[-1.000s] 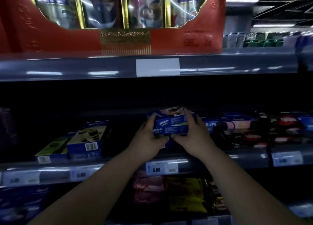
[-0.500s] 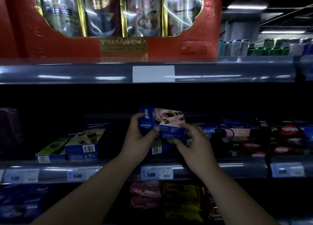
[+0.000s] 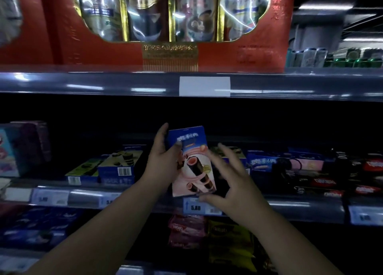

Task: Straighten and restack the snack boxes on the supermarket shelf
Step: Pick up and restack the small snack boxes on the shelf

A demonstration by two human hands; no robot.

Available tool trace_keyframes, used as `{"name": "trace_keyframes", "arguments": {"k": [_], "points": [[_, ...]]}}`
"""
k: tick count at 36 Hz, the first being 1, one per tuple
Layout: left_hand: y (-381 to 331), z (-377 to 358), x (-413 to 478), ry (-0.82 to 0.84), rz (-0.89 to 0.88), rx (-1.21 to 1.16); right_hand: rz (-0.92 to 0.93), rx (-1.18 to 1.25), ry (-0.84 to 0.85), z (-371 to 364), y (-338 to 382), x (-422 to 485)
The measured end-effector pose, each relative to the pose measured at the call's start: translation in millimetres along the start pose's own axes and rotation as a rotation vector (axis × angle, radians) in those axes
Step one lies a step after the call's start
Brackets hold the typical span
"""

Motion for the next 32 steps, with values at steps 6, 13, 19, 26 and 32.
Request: {"name": "trace_keyframes", "arguments": {"k": [6,13,19,26,32], "points": [[2,20,-25,0.202,-0.001,0.126,-0.025,0.155,-0.086,-27,17,5],[-23,56,-51,0.468,-0.32,0.605,-0.101,0.261,-0.23,-59,29,12],[-9,88,-68,0.598,-0.51,1.043,-0.128,0.261,-0.293,-94,40,18],[20,102,-77,0.747,-0.548,1.305,-0.065,-0.091,-0.456,-107,58,20],[32,103,-68,0.761,-0.544,1.293,-0.108,-0.16,-0.402,-114,51,24]]}}
Point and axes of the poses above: each hand's wrist, its own x-axis towards the middle knuckle, its own z-axis out of the back of the hand, y = z × x, the point moved 4 cm from there along x, towards the middle knuckle, and after that the axes turned 13 degrees about -z, right-handed, at the moved point
